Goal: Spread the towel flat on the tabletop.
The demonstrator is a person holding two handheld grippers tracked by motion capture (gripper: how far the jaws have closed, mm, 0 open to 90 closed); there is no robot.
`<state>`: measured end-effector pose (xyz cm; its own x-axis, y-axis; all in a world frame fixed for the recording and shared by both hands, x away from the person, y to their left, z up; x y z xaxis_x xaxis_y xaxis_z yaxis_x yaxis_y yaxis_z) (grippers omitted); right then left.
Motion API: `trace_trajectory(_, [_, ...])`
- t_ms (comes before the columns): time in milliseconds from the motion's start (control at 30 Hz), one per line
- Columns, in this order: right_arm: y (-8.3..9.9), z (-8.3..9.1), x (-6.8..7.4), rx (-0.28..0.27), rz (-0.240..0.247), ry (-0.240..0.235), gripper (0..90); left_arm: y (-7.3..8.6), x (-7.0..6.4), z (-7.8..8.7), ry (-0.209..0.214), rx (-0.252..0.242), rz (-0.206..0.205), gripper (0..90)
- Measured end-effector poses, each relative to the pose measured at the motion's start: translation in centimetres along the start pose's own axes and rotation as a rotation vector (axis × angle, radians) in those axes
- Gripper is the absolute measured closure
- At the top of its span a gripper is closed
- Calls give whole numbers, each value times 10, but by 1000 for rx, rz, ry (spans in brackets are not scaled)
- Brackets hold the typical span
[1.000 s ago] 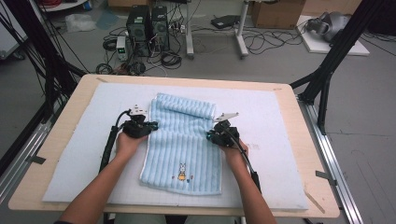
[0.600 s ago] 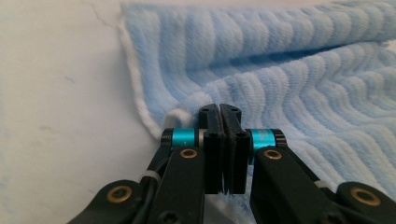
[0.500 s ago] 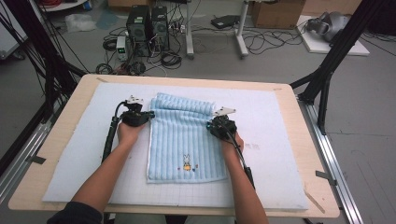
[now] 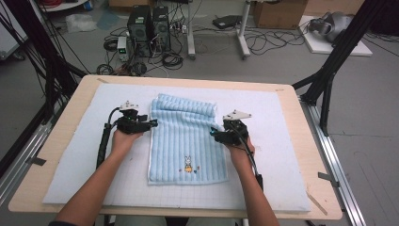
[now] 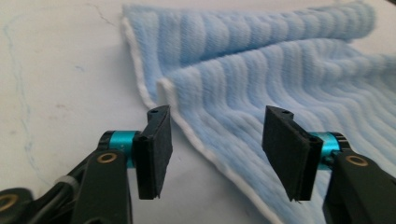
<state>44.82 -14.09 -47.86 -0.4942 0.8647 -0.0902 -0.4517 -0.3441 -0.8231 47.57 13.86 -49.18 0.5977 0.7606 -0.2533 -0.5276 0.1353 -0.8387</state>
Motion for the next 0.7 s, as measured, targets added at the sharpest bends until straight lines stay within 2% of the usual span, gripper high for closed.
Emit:
trace_trajectory(133, [17, 21, 4, -3, 13, 13, 384, 11, -16, 18, 22, 4, -63, 403])
trace_trajectory(200, [27, 32, 6, 5, 21, 15, 388, 18, -24, 27, 32, 3, -80, 428])
trace_trajectory(267, [34, 43, 8, -2, 8, 6, 389, 25, -32, 35, 38, -5, -81, 474])
trace_trajectory(400, [46, 65, 11, -29, -1, -2, 401, 43, -46, 47, 52, 0, -64, 484])
trace_trajectory(533, [61, 80, 17, -19, 9, -2, 407, 58, -59, 55, 55, 20, -92, 487])
trace_trajectory(633, [66, 87, 20, -23, 1, -7, 405, 63, -71, 60, 71, 15, -115, 481])
trace_trajectory(700, [70, 90, 24, -21, 4, -16, 403, 68, -79, 62, 86, 29, -115, 469])
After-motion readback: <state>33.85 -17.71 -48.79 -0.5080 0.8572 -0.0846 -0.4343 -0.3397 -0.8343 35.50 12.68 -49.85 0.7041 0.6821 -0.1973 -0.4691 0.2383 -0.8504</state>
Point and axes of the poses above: each handheld gripper's, and its own axes: z roughly backward along the jaws, y roughly out of its underside, x roughly to its left, the point moved 10 cm from there along -z, roughly forward along the jaws, and after that the axes turned 5 degrees about y, right-handed, at the moved point
